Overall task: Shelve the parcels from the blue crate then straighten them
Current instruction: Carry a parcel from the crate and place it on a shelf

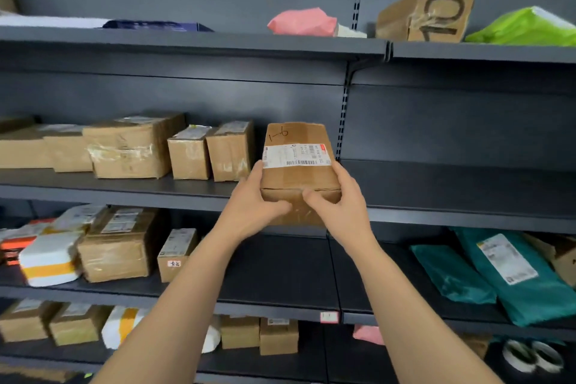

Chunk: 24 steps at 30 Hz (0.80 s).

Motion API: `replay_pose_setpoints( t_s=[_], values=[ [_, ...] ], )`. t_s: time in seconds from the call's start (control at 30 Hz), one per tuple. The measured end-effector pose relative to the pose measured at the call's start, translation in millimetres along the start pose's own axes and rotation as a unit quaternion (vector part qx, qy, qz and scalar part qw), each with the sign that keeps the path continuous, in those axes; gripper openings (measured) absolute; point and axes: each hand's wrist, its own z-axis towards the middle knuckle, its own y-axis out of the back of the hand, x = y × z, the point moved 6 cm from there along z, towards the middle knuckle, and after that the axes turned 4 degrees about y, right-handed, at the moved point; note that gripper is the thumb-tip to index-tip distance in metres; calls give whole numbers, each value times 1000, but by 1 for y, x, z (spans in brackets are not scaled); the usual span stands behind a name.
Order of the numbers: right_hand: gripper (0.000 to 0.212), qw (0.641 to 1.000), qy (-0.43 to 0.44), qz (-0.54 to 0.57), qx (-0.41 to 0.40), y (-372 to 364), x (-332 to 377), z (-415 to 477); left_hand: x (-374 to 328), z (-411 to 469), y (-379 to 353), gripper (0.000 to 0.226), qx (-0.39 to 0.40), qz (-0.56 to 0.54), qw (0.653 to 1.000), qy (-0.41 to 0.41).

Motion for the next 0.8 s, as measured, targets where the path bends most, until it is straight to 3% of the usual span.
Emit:
replay_pose_setpoints(
  t_s=[0.17,0.3,0.47,0.7,0.8],
  values=[
    [77,1000,-25,-5,3,-38,-28,56,30,70,9,68,15,35,999,-8],
    [82,998,-45,-36,24,-61,-50,90,56,108,12,87,13,134,991,17],
    [87,993,-54,-87,52,-81,-71,116,69,133,12,81,-14,219,976,12],
    [79,984,-5,-162,69,-93,-77,134,79,143,9,80,-66,365,929,8],
    [86,968,16,-238,81,-93,-76,131,77,142,5,80,-91,429,899,2]
  ],
)
